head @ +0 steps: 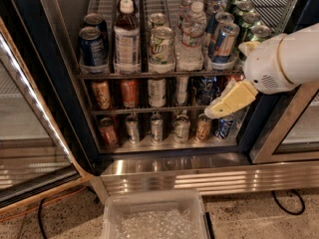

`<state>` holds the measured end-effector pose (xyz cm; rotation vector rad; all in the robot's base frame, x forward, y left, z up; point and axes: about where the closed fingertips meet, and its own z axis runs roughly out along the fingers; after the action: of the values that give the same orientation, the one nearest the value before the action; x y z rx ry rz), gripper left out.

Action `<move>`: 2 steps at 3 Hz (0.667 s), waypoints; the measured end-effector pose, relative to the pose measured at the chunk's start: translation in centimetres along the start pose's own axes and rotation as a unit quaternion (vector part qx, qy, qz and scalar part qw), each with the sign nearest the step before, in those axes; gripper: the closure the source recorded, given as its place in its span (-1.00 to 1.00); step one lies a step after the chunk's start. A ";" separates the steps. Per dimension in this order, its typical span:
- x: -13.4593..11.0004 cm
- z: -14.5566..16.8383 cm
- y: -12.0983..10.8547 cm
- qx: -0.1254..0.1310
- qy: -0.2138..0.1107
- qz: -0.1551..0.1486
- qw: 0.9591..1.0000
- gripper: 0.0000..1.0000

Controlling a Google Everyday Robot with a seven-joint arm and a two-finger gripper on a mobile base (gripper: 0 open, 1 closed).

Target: Pick water bottle from top shelf of fridge

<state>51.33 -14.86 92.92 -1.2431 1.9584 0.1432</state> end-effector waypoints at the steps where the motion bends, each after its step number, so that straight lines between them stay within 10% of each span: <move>1: -1.8 0.2 -0.6 0.024 -0.059 0.024 0.998 -1.00; 2: -3.4 0.4 -1.8 0.075 -0.096 0.061 0.991 -1.00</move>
Offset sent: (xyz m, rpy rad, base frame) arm 0.0315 0.0222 0.0225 0.3071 -0.1564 -0.2507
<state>53.71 -13.13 95.45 -0.9757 1.8412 0.1686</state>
